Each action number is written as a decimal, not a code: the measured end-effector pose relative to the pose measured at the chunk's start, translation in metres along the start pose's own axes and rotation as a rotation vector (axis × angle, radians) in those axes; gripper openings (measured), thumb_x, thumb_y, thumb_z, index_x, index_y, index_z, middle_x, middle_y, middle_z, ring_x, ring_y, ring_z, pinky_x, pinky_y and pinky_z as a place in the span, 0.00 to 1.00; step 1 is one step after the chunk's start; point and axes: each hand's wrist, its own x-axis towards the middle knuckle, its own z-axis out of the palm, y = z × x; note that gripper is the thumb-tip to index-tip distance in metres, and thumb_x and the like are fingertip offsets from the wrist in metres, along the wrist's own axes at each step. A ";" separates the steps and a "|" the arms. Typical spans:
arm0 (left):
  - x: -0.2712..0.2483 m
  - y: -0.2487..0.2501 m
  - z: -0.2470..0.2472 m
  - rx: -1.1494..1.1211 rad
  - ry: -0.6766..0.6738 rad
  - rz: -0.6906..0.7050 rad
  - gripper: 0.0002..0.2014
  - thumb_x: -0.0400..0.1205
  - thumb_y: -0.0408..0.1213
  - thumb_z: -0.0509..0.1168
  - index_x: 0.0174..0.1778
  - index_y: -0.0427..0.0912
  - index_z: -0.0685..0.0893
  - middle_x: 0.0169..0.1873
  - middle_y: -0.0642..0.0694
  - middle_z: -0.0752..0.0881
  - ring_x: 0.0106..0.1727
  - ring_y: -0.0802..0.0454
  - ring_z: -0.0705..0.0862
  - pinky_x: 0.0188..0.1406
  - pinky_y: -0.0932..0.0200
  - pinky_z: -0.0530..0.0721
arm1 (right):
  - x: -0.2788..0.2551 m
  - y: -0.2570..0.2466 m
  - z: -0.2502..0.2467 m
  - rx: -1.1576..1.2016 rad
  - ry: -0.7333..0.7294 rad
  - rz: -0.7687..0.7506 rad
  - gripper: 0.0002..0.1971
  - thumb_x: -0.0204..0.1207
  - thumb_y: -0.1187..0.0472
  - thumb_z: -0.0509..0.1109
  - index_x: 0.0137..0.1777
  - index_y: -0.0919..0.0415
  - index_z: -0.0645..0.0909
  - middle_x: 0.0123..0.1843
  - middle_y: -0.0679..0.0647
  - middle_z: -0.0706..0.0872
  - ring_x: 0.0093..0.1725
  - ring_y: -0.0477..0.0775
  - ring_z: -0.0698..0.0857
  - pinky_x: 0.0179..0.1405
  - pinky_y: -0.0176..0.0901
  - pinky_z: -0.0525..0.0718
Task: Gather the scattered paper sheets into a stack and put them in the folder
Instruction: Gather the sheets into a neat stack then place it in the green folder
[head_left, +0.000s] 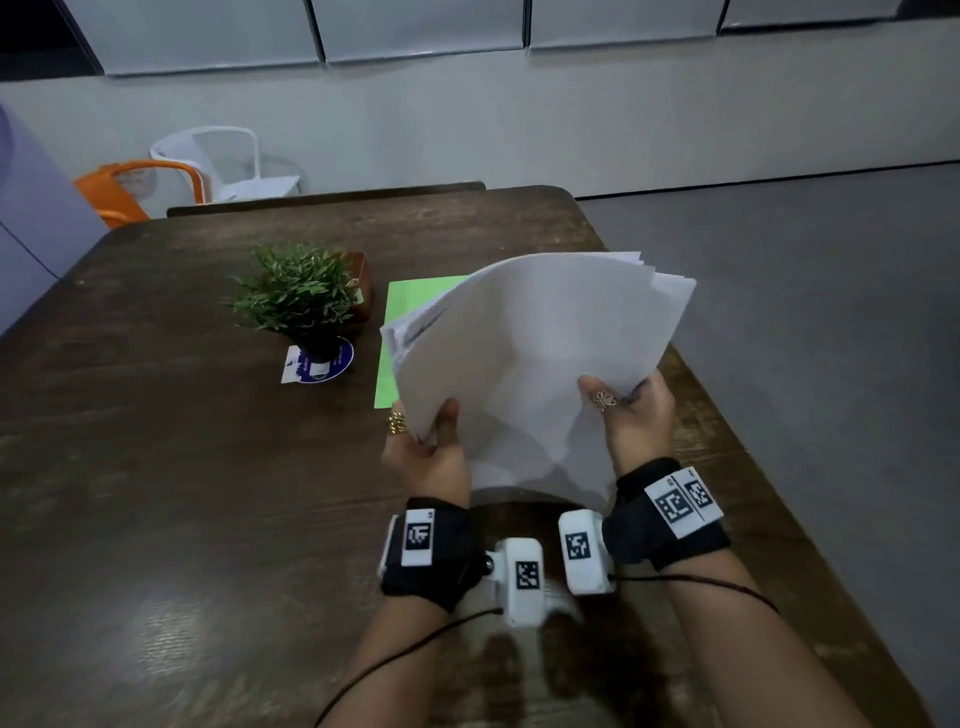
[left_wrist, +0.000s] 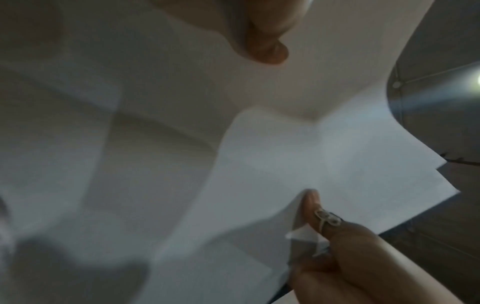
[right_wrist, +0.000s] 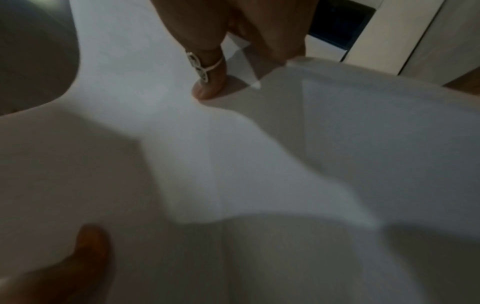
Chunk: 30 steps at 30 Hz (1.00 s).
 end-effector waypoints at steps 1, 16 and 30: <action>-0.004 -0.004 0.001 0.004 0.021 0.005 0.14 0.73 0.33 0.75 0.54 0.41 0.83 0.44 0.47 0.87 0.48 0.50 0.87 0.51 0.58 0.83 | -0.004 0.002 0.001 0.002 0.008 -0.001 0.17 0.68 0.77 0.74 0.55 0.64 0.78 0.46 0.48 0.86 0.39 0.32 0.86 0.38 0.24 0.81; 0.018 0.008 -0.023 -0.072 -0.385 0.161 0.33 0.70 0.64 0.69 0.64 0.50 0.71 0.53 0.54 0.84 0.55 0.61 0.84 0.56 0.61 0.81 | 0.012 -0.023 -0.021 -0.086 -0.337 0.055 0.43 0.32 0.41 0.87 0.50 0.54 0.79 0.40 0.41 0.90 0.43 0.34 0.87 0.38 0.27 0.82; 0.027 0.061 -0.005 -0.147 -0.276 0.128 0.28 0.69 0.60 0.61 0.56 0.42 0.82 0.41 0.44 0.85 0.44 0.46 0.84 0.46 0.49 0.82 | 0.016 -0.010 -0.011 -0.062 -0.249 0.090 0.20 0.62 0.76 0.77 0.50 0.57 0.79 0.46 0.50 0.87 0.42 0.38 0.88 0.37 0.31 0.84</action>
